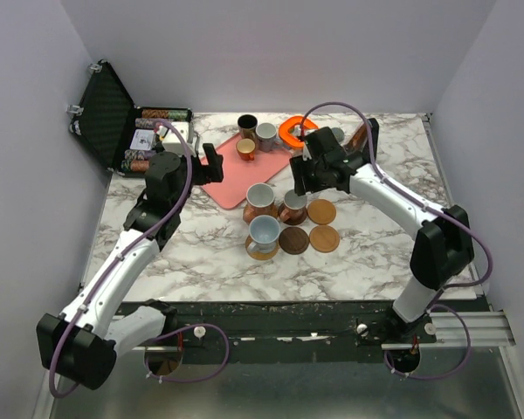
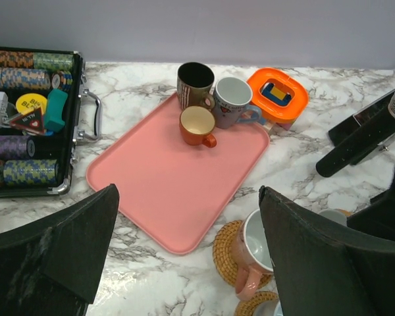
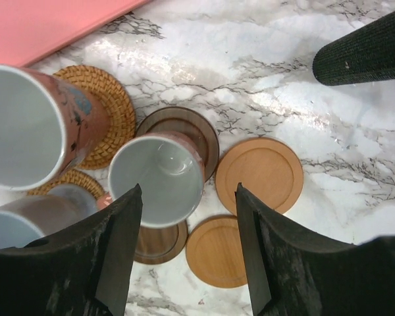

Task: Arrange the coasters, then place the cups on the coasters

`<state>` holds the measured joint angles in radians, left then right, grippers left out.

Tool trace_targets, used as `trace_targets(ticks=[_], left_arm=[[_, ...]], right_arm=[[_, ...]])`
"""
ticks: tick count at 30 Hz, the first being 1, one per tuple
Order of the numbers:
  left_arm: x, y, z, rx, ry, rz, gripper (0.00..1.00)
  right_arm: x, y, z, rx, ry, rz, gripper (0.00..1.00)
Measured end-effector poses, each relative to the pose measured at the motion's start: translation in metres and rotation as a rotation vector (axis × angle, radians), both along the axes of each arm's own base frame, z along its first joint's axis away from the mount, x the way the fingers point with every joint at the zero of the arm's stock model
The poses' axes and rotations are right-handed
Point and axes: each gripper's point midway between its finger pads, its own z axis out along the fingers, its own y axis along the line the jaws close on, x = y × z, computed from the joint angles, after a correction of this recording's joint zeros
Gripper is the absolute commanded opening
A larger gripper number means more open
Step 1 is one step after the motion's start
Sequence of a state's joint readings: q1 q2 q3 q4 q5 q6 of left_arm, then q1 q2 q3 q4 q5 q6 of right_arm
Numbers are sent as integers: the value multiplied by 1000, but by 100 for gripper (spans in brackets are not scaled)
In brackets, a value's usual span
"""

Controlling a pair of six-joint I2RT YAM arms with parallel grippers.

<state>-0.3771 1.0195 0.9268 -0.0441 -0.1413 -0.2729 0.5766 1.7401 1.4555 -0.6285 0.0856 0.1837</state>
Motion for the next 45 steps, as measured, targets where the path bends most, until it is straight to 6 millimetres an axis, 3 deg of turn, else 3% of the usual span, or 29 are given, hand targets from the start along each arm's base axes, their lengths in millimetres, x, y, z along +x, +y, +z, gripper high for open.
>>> trace_targets(ticks=[6, 14, 19, 25, 34, 45], left_arm=[[29, -12, -20, -13, 88, 15, 84], [99, -62, -50, -68, 231, 9, 77], [149, -93, -68, -111, 285, 14, 72], [189, -115, -99, -135, 352, 33, 68], [215, -131, -141, -185, 435, 64, 63], [227, -139, -182, -218, 504, 94, 60]], right_arm=[[-6, -20, 36, 88, -98, -52, 66], [-28, -48, 82, 194, -248, -99, 67], [-50, -60, 89, 220, -290, -97, 66], [-67, -70, 97, 243, -327, -92, 67], [-75, -65, 89, 264, -314, -54, 67], [-81, -53, 79, 301, -278, 5, 67]])
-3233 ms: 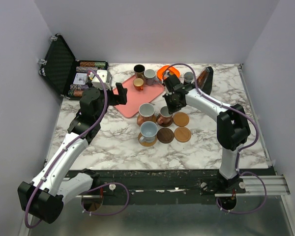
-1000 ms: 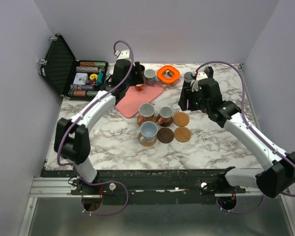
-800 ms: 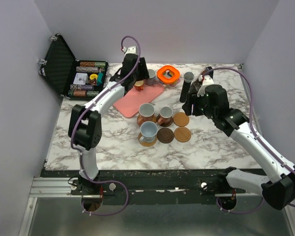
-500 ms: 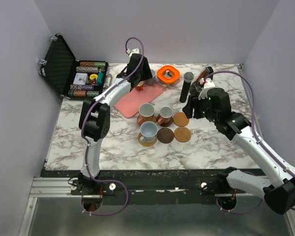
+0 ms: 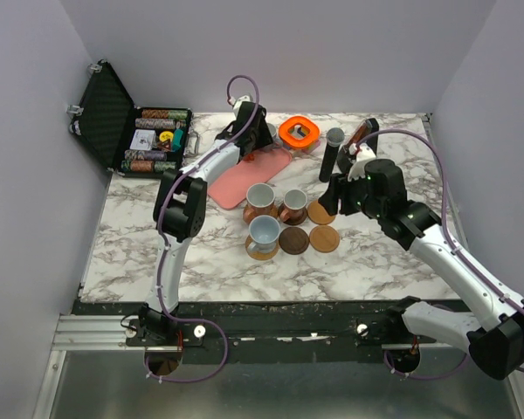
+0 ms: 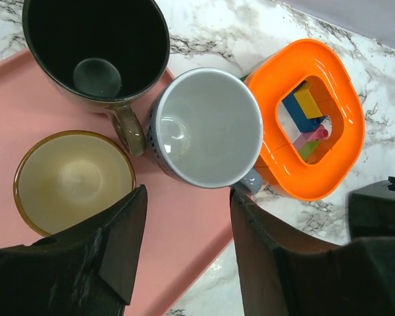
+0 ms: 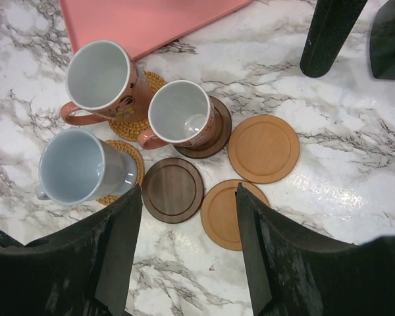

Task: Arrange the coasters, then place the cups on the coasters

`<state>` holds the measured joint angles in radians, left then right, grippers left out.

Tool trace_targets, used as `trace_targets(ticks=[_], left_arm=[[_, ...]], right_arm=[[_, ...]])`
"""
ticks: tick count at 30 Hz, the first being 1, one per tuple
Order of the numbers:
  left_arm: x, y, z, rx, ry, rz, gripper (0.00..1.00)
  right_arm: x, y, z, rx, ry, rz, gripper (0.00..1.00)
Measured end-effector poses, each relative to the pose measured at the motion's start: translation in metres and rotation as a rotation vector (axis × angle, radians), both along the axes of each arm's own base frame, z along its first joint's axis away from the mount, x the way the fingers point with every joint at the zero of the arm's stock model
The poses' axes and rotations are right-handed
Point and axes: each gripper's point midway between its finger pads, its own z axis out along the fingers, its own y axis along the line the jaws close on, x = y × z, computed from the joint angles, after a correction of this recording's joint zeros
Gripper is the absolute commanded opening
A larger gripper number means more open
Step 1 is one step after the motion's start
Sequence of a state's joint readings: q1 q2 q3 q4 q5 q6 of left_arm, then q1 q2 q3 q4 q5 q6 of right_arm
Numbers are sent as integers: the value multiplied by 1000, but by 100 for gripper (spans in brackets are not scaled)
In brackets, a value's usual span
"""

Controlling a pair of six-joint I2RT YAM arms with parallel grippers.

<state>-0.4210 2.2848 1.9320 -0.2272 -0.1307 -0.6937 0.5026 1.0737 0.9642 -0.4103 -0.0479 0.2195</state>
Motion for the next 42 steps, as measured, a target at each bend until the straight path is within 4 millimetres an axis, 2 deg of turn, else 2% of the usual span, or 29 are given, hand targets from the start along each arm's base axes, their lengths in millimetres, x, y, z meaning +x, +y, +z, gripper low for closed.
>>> trace_targets(ticks=[4, 10, 16, 19, 28, 30, 31, 38, 42], left_arm=[[2, -2, -9, -9, 15, 10, 59], [4, -4, -10, -46, 10, 30, 58], [-6, 2, -34, -78, 33, 75, 58], [-6, 3, -37, -95, 35, 99, 58], [-1, 4, -21, -167, -30, 147, 58], [1, 3, -17, -177, -44, 147, 49], [3, 2, -14, -187, -52, 149, 47], [3, 1, -6, -233, -86, 159, 50], [2, 1, 6, -255, -111, 161, 55]], right_arm=[[-2, 1, -4, 2, 11, 11, 67], [-4, 4, -16, -1, 36, 25, 66], [-4, 7, -25, -2, 63, 32, 67], [-4, 8, -27, -3, 72, 37, 66], [-3, 9, -34, -9, 90, 40, 66], [-2, 10, -36, -10, 94, 42, 66], [-3, 10, -37, -11, 96, 42, 66], [-2, 12, -47, -20, 125, 49, 67], [-3, 13, -50, -21, 133, 54, 66]])
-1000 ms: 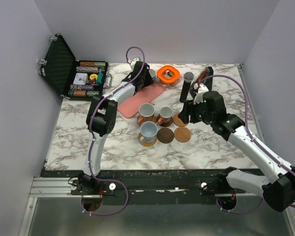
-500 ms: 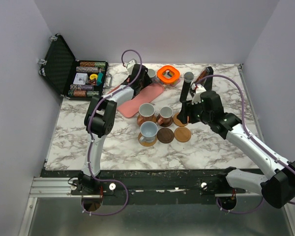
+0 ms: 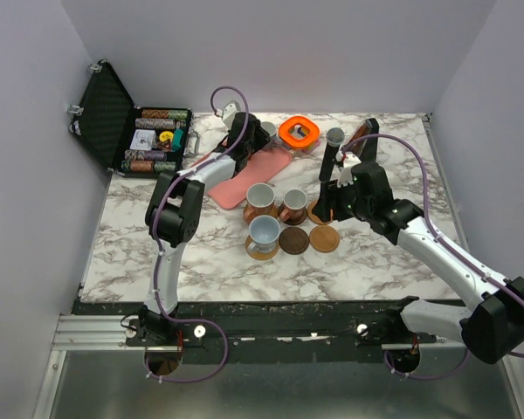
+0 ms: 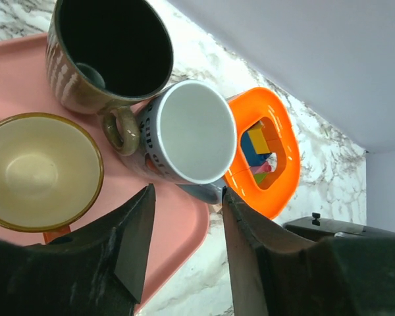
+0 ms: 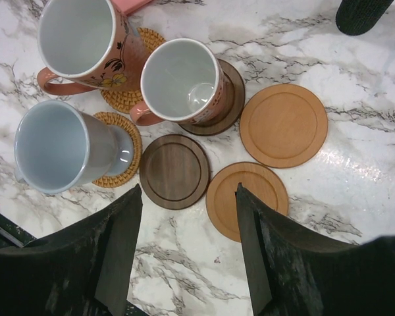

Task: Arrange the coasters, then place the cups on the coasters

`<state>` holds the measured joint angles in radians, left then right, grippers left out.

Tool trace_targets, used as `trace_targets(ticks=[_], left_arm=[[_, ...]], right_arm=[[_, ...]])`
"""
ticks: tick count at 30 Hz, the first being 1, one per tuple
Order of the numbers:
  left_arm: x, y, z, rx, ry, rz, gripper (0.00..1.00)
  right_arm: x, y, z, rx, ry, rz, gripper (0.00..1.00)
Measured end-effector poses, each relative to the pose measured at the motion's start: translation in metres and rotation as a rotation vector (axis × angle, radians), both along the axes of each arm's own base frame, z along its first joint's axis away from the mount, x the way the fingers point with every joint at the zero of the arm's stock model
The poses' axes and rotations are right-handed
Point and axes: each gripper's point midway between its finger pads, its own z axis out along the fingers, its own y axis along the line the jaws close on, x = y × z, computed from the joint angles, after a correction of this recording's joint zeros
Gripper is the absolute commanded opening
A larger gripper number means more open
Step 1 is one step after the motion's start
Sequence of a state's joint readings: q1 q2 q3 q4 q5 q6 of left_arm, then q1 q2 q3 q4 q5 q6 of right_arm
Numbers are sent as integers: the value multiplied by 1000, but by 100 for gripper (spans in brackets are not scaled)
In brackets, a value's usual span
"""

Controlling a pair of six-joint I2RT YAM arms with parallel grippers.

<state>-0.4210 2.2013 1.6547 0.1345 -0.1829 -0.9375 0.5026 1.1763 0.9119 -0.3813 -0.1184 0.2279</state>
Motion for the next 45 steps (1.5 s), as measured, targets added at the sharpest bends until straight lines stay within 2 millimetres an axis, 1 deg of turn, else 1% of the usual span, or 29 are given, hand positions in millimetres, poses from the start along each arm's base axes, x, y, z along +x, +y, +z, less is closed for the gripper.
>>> trace_targets(ticks=[3, 7, 13, 14, 17, 21, 24, 29, 34, 39, 45], left_arm=[[1, 0, 9, -12, -20, 3, 56], [4, 0, 15, -9, -20, 8, 56], [19, -5, 38, -17, -44, 16, 57], [20, -5, 38, -16, -41, 18, 57], [21, -4, 31, -4, -19, 27, 57], [22, -2, 14, 15, 21, 36, 57], [23, 0, 12, 19, 26, 44, 57], [21, 3, 2, 32, 52, 48, 57], [14, 7, -17, 41, 75, 53, 57], [16, 8, -13, 44, 78, 56, 58], [23, 8, -10, 40, 71, 60, 58]], right_arm=[[0, 1, -1, 0, 2, 2, 66], [0, 1, -1, 2, 1, 3, 67], [1, 1, -1, 3, 0, 3, 66], [0, 1, -2, 3, 1, 3, 66], [0, 1, -4, 1, 4, 3, 66], [-2, 0, -9, -3, 14, 2, 67], [-3, 0, -11, -1, 20, 0, 66], [-4, -1, -14, -3, 28, 0, 66], [-5, -1, -15, -4, 30, 1, 66], [-5, -1, -15, -4, 32, 2, 66], [-6, -1, -17, -5, 35, 2, 66]])
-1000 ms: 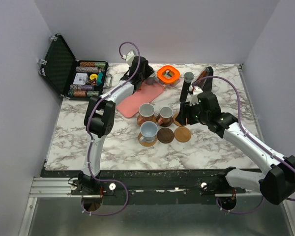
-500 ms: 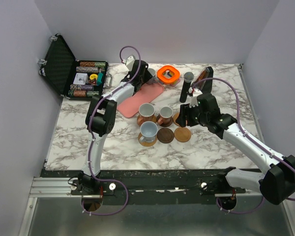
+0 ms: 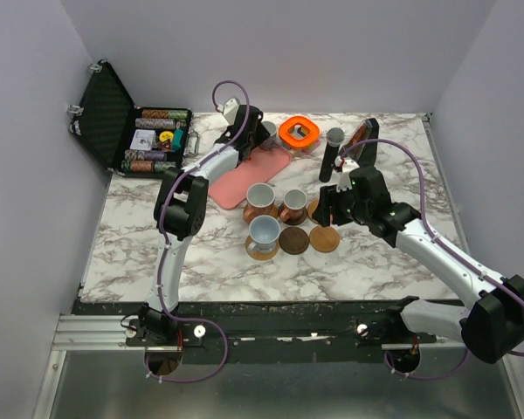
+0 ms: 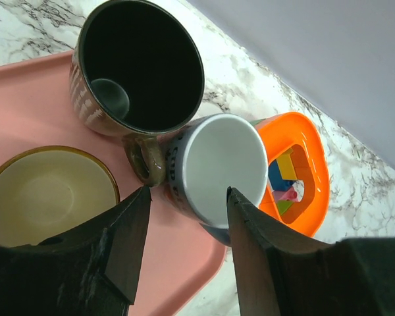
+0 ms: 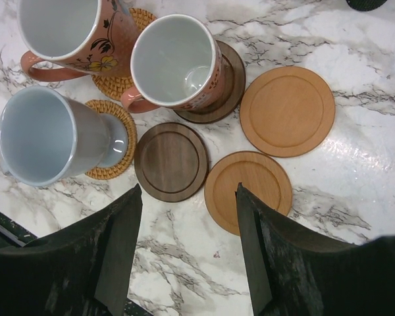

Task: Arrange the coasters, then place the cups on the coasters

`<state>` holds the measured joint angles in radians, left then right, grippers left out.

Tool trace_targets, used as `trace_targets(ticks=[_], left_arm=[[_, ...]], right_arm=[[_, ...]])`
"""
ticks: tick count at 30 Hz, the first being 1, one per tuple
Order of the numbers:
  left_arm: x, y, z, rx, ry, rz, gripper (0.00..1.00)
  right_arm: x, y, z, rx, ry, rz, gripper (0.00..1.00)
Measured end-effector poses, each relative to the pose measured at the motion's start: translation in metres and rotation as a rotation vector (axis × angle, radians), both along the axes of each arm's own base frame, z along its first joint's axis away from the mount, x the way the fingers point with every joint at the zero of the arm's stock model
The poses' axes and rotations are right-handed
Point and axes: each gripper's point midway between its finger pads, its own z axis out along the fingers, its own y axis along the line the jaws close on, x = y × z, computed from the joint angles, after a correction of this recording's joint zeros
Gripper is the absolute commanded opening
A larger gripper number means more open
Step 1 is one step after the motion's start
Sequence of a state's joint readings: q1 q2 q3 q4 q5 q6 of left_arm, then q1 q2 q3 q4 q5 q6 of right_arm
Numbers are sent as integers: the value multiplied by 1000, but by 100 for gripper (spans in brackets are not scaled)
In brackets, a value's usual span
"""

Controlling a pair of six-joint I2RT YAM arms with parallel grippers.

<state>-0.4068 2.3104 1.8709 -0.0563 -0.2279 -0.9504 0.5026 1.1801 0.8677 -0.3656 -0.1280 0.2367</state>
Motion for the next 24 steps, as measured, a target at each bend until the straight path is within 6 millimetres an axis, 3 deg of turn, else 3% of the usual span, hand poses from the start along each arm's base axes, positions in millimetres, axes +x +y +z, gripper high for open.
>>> trace_targets(ticks=[11, 24], left_arm=[[-1, 5, -16, 30, 45, 0, 54], [-4, 5, -12, 24, 8, -11, 30]], right_arm=[[-1, 0, -1, -1, 2, 1, 66], [-1, 1, -3, 1, 7, 5, 66]])
